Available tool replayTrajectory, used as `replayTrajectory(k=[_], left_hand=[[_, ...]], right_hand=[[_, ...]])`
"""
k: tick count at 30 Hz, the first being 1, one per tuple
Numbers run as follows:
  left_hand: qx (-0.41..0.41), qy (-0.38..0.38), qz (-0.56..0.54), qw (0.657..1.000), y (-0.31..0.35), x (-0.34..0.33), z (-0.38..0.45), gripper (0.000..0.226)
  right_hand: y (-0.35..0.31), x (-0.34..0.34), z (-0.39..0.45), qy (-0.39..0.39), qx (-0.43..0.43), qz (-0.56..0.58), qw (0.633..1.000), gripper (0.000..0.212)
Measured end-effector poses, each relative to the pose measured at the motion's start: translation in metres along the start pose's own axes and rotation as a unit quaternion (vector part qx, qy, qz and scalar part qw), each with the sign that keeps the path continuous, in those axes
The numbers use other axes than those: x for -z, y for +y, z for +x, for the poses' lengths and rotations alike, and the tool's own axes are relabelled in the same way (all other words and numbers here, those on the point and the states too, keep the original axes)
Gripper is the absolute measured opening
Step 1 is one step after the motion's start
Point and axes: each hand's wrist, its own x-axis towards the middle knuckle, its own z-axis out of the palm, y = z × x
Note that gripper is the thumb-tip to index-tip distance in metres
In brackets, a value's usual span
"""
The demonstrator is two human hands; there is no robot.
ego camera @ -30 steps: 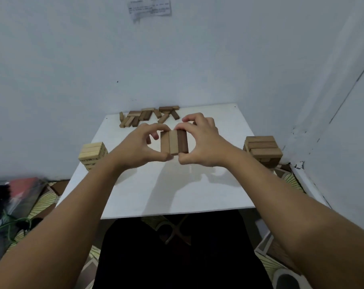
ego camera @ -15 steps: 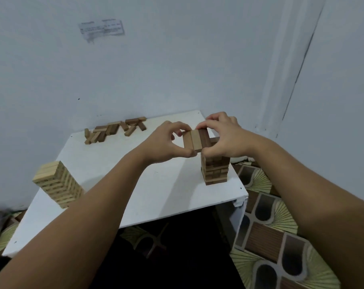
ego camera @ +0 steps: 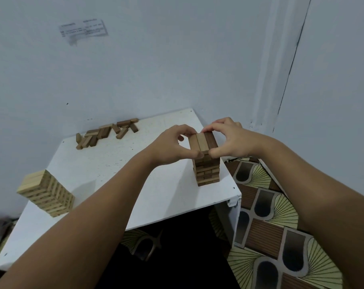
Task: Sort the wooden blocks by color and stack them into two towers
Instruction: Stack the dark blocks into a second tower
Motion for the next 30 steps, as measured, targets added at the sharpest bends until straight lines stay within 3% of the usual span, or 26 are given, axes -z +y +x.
replayTrajectory(k=[8, 13, 16, 19, 22, 30], left_hand=[[0.023, -0.008, -0.046, 0.999, 0.000, -0.006, -0.004, 0.060], [0.051, -0.013, -0.086, 0.995, -0.007, -0.004, -0.013, 0.095], [0.051, -0.007, -0.103, 0.993, -0.012, -0.005, -0.016, 0.077], [0.057, -0.003, -0.127, 0.990, -0.015, -0.006, -0.017, 0.064], [0.059, -0.002, -0.136, 0.989, -0.016, -0.007, -0.015, 0.062], [0.065, -0.011, -0.134, 0.989, -0.015, -0.008, -0.013, 0.066]], right_hand=[[0.010, -0.004, 0.003, -0.017, -0.004, 0.025, 1.000, 0.080], [0.019, -0.014, 0.001, 0.006, 0.014, 0.102, 0.995, 0.097], [0.026, -0.021, -0.001, 0.009, 0.019, 0.163, 0.986, 0.095], [0.031, -0.025, -0.001, -0.001, 0.021, 0.203, 0.979, 0.080], [0.032, -0.024, 0.000, -0.018, 0.030, 0.252, 0.967, 0.065], [0.028, -0.015, 0.003, -0.062, 0.024, 0.267, 0.961, 0.065]])
